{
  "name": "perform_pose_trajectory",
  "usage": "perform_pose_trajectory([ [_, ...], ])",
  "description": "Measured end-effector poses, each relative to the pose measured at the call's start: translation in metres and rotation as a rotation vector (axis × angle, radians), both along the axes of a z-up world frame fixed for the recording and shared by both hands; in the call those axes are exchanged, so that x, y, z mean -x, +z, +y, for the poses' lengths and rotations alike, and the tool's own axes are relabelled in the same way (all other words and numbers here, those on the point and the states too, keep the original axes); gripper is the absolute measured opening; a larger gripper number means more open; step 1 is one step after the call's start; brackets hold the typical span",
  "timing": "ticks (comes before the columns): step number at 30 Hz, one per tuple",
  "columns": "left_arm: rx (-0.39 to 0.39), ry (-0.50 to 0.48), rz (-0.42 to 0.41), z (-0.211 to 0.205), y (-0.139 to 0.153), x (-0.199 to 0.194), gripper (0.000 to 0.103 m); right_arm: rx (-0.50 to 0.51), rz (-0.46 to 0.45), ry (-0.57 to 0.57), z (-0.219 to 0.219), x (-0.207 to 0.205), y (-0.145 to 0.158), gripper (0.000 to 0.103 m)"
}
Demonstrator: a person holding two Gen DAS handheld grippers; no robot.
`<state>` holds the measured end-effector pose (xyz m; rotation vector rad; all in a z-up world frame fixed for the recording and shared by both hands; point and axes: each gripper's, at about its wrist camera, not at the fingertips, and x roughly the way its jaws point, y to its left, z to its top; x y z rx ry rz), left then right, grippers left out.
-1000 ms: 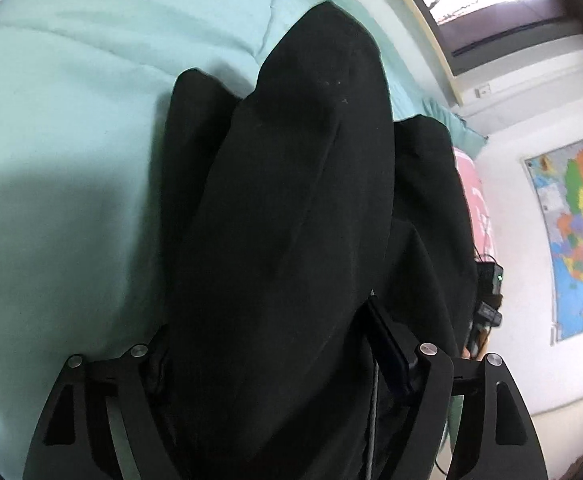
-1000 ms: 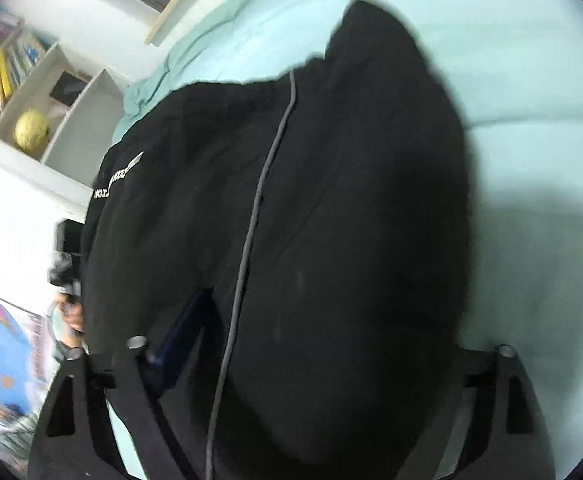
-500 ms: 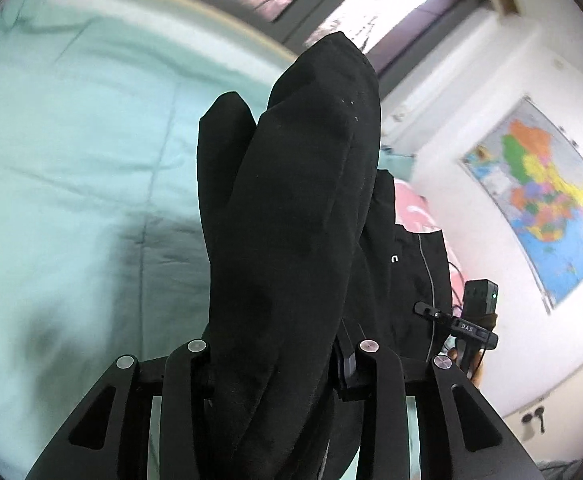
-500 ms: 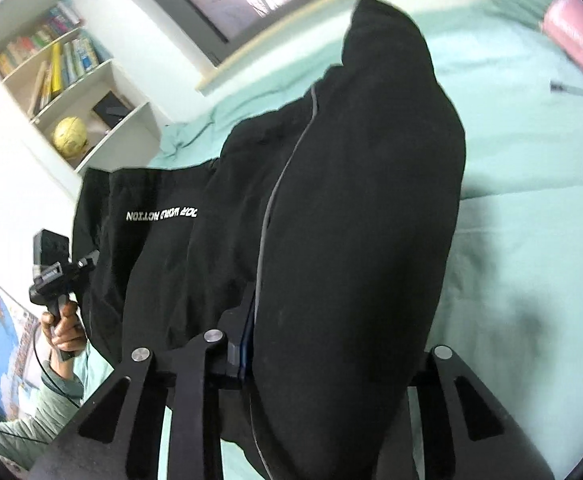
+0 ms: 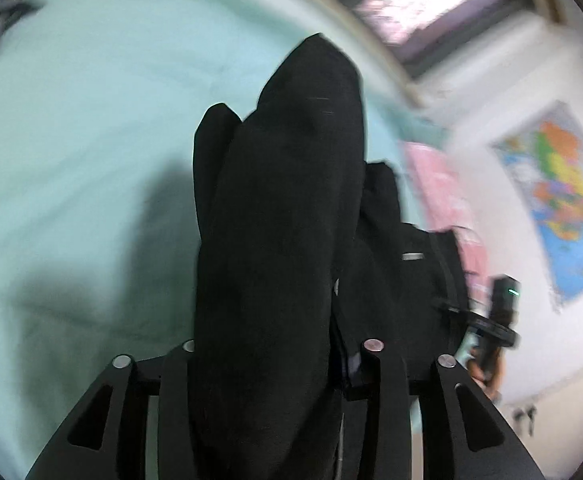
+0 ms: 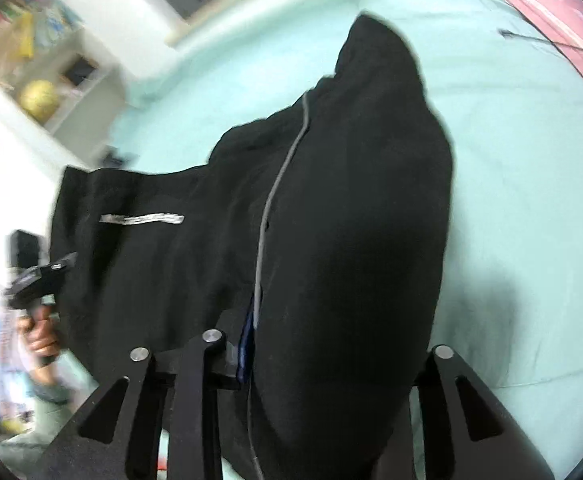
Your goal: Fold large clothes
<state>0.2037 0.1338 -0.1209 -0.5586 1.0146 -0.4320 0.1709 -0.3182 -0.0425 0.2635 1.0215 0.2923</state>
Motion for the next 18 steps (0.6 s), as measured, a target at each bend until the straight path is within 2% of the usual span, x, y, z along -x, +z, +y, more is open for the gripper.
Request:
perform_pose_trajectory([
  [2,0.087,0.046,0.057,0.023,-0.032,-0.004,0.053,0.041,0.028,-0.048,-0.006,-0.007,-0.022,0.062],
  [4,0.269,0.103,0.126,0.055,-0.061,-0.003,0.057,-0.063,0.059,-0.094,-0.025,-0.009,-0.040,0.064],
  [6,0.327,0.123,0.136,0.070,-0.062,0.006,0.057,-0.147,0.066,-0.124,-0.042,-0.004,-0.045,0.065],
  [8,0.237,0.165,0.095,0.081,-0.041,0.019,0.057,-0.144,0.054,-0.155,-0.053,0.006,-0.036,0.069],
  [10,0.086,0.193,0.022,0.082,-0.006,0.033,0.057,-0.103,0.026,-0.182,-0.056,0.014,-0.021,0.070],
  [11,0.011,0.202,-0.027,0.076,0.017,0.040,0.057,-0.039,-0.008,-0.205,-0.062,0.021,-0.011,0.070],
  [12,-0.024,0.202,-0.056,0.066,0.032,0.044,0.057,0.056,-0.058,-0.229,-0.057,0.027,0.007,0.070],
  [14,-0.071,0.160,-0.143,0.036,0.065,0.051,0.057,0.183,-0.143,-0.238,-0.035,0.033,0.038,0.070],
  [16,-0.092,0.088,-0.201,-0.011,0.086,0.047,0.061,0.206,-0.217,-0.179,-0.008,0.032,0.060,0.071],
  [18,-0.146,0.072,-0.191,-0.048,0.087,0.033,0.065,0.174,-0.204,-0.078,0.039,0.017,0.063,0.073],
])
